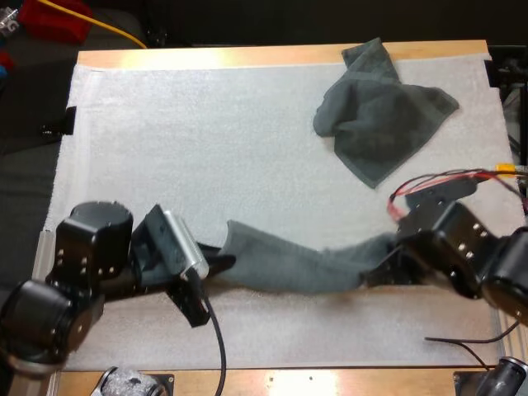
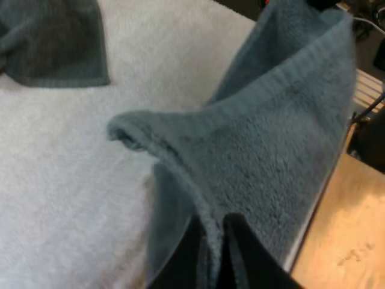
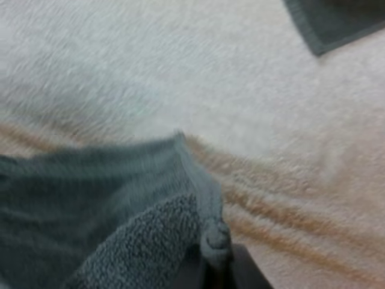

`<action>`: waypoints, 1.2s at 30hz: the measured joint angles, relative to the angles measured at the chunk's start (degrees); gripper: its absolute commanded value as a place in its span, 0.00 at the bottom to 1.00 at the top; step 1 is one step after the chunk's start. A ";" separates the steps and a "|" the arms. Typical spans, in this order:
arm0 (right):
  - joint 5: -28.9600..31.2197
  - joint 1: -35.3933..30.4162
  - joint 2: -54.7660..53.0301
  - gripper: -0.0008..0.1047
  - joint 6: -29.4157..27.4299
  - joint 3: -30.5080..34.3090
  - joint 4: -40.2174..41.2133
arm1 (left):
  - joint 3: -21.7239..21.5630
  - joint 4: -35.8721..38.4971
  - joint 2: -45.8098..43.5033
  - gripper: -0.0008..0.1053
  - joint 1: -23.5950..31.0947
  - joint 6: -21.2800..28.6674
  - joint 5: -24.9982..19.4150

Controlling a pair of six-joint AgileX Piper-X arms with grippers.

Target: Pick towel from pile, fold and stack

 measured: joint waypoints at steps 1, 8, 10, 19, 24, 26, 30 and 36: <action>-0.10 1.58 0.00 0.02 0.62 -0.05 0.23 | 0.77 0.00 -0.73 0.01 -0.40 -0.42 0.02; 1.71 11.29 0.00 0.02 8.66 -0.05 3.16 | 5.42 0.00 -4.08 0.01 -6.41 -3.54 0.06; 2.02 13.69 0.00 0.02 10.90 -0.05 4.18 | 6.63 0.00 -4.83 0.01 -8.26 -4.46 -0.38; 5.85 20.60 0.00 0.02 20.77 -0.05 4.64 | 12.46 -3.84 -6.49 0.01 -13.64 -6.22 -3.22; 9.28 20.77 1.19 0.02 21.56 -0.05 4.78 | 15.48 -8.17 -6.49 0.01 -13.64 -6.22 -7.55; 10.58 20.33 2.87 0.02 21.32 -0.05 4.78 | 16.07 -9.90 -6.49 0.01 -13.64 -6.22 -10.51; 12.04 17.62 7.03 0.02 18.27 -0.05 4.68 | 17.32 -13.05 -5.68 0.01 -13.64 -6.22 -15.18; 14.10 10.14 13.26 0.02 11.42 -0.05 1.01 | 21.58 -18.52 -0.57 0.01 -13.64 -5.37 -18.11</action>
